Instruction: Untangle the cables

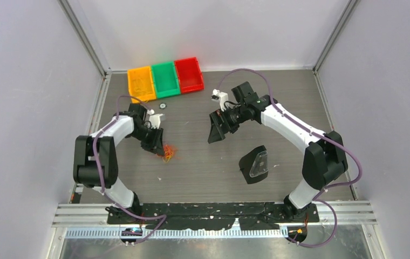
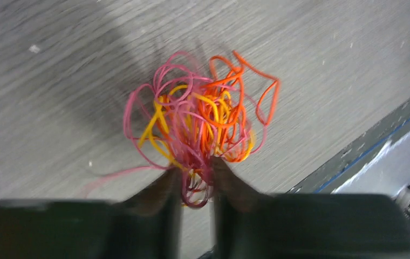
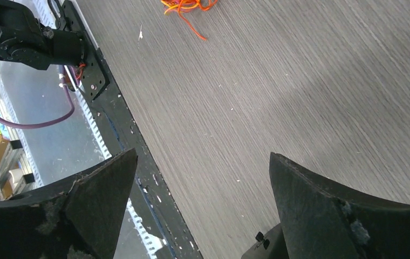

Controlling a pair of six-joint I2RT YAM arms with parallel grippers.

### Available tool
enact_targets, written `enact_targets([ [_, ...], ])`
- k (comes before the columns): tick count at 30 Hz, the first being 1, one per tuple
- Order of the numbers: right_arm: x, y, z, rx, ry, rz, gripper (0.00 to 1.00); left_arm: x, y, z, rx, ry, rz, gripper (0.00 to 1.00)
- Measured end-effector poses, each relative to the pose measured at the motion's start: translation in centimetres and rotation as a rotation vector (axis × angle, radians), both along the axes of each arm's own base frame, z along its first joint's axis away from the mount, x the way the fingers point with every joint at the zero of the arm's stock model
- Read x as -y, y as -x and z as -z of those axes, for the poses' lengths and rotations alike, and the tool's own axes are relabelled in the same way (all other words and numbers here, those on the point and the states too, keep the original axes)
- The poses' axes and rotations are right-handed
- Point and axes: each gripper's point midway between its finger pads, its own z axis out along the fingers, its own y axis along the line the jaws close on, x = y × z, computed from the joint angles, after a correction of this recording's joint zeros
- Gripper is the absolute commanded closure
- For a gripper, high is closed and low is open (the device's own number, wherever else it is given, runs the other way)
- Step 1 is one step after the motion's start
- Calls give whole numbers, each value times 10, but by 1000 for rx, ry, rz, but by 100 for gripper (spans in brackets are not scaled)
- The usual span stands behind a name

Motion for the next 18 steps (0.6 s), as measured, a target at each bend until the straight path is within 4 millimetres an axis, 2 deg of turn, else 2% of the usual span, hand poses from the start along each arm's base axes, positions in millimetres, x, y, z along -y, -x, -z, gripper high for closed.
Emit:
enact_targets([
  [3, -3, 1, 8, -20, -9, 4, 0, 8, -1, 9, -52, 49, -21, 100],
  [5, -6, 2, 13, -35, -25, 17, 0, 20, -6, -1, -38, 120, -37, 100],
  [7, -10, 2, 19, -50, -44, 36, 0, 34, -12, -19, 18, 191, -51, 100],
  [9, -17, 3, 21, -61, -61, 48, 0, 51, -15, -45, 104, 277, -61, 100],
  [13, -43, 8, 14, -57, -109, 20, 5, 82, -13, -98, 244, 440, -50, 100],
  [16, -63, 11, 9, -64, -164, -2, 4, 100, -14, -119, 280, 516, -30, 100],
  [17, -69, 12, 7, -68, -182, -8, 1, 104, -14, -122, 281, 532, -27, 100],
  [18, -74, 14, 4, -69, -198, -11, 6, 109, -13, -124, 276, 553, -25, 100],
])
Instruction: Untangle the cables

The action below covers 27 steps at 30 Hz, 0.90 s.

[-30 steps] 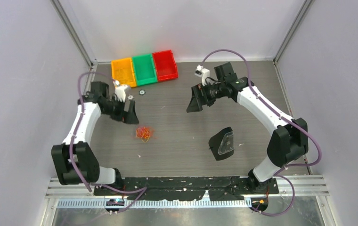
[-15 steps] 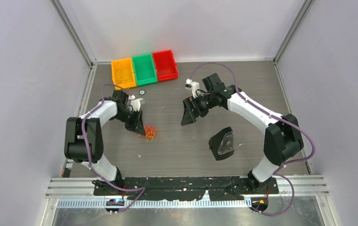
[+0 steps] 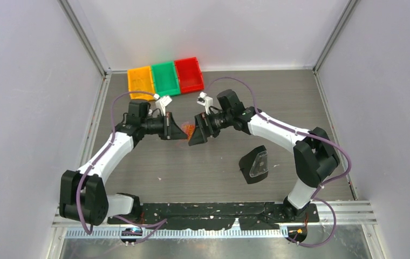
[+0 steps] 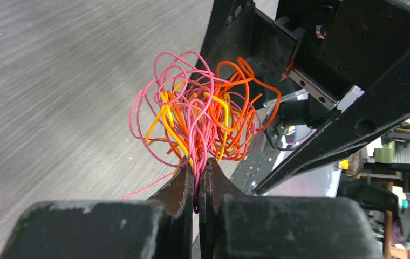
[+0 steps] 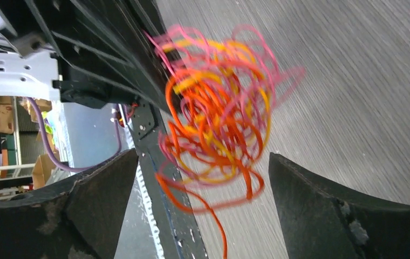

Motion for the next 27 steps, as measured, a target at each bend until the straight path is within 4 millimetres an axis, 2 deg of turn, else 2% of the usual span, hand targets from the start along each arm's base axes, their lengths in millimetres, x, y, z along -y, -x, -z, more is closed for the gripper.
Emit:
enact_targets([
  [2, -6, -1, -5, 10, -25, -2, 28, 6, 3, -1, -17, 24, 9, 100],
  [3, -8, -2, -8, 23, -41, -1, 46, 8, 5, -1, -23, 34, 14, 100],
  [4, -10, -4, -10, 32, -50, 2, 57, 9, 6, 0, -29, 41, 16, 100],
  [5, -11, -6, -11, 44, -54, 4, 76, 10, 8, 0, -32, 48, 19, 100],
  [7, -10, -11, -9, 60, -47, 22, 92, 10, 12, -1, -34, 57, 26, 88],
  [10, -7, -11, -8, 83, -40, 20, 94, 8, 13, -7, 12, 54, 34, 66],
  [15, 5, -5, -15, 163, -22, 7, 94, -4, 27, -20, 153, 4, 74, 38],
  [18, 10, -1, -27, 206, -32, -7, 95, -10, 30, -34, 260, -29, 81, 36],
  [21, 11, 2, -37, 237, -49, -18, 95, -14, 29, -47, 369, -60, 85, 39],
  [24, 12, 3, -37, 241, -47, -26, 95, -16, 25, -56, 446, -94, 95, 42],
  [27, 13, 7, -34, 226, -46, -32, 94, -14, 24, -61, 493, -110, 121, 36],
])
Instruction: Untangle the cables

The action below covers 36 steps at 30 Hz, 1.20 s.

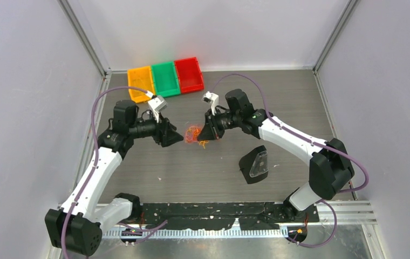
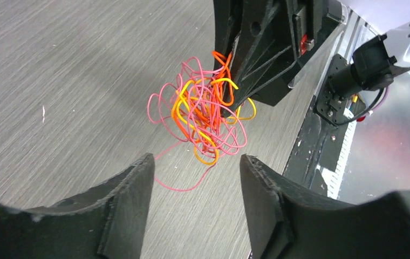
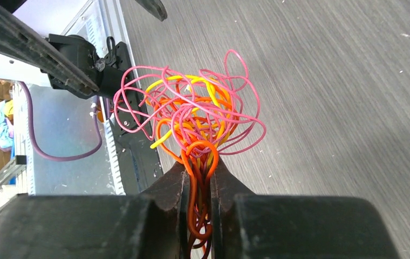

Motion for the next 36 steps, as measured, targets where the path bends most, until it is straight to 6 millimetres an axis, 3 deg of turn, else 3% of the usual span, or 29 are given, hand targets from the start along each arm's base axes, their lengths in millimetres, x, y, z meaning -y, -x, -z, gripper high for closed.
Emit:
enact_targets([
  [4, 1, 7, 5, -59, -5, -1, 95, 1, 8, 7, 22, 3, 39, 27],
  [8, 0, 12, -2, -138, -53, -5, 95, -7, 34, 29, 97, -3, 83, 15],
  [11, -2, 17, -6, -193, -95, -20, 95, -8, 46, 36, 196, -19, 122, 12],
  [15, -3, 26, -8, -262, -136, -39, 95, -3, 43, 37, 310, -54, 173, 13],
  [16, -4, 28, -9, -274, -143, -45, 95, -1, 41, 39, 325, -64, 182, 15],
  [18, -5, 30, -12, -296, -158, -55, 95, 3, 35, 44, 335, -82, 188, 28],
  [25, -5, 30, -20, -295, -188, -75, 93, 14, 28, 69, 267, -132, 186, 97],
  [29, 5, 12, -14, -245, -131, -11, 91, 11, 41, 64, 216, -112, 166, 100],
  [33, 26, -31, -17, -131, -60, 141, 91, 8, 59, 34, 267, -41, 127, 100],
  [36, 53, -69, -24, -29, -2, 287, 89, 5, 70, 19, 282, -5, 111, 100],
])
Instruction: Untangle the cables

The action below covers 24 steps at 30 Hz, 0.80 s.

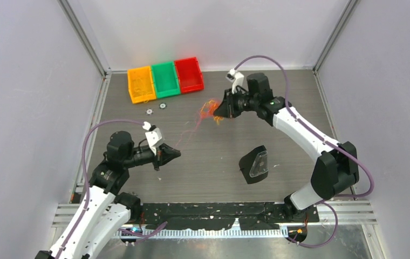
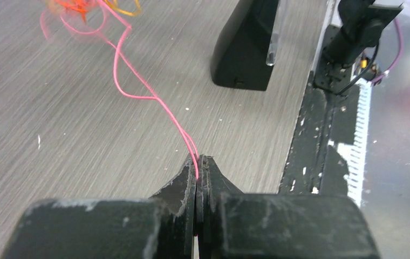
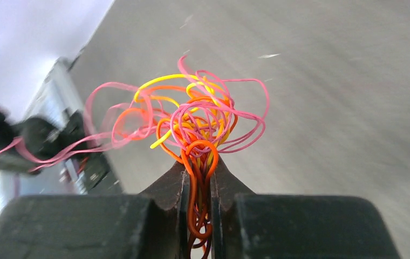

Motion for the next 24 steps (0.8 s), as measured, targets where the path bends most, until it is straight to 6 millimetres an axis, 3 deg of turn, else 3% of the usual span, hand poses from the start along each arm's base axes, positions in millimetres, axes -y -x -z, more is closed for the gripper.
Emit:
enact_targets([
  [4, 40, -46, -9, 117, 101, 173, 88, -2, 4, -13, -49, 34, -19, 100],
  [9, 94, -83, 3, 218, 276, 336, 88, -7, 2, -43, -100, 103, -75, 100],
  [15, 148, -111, 29, 213, 398, 431, 88, -14, 3, -103, -40, 181, -101, 100],
  [20, 177, -118, 68, 119, 473, 460, 90, -21, 4, -131, 6, 205, -118, 100],
  [24, 185, -120, 84, 93, 523, 468, 90, -28, -8, -146, -17, 222, -151, 100],
])
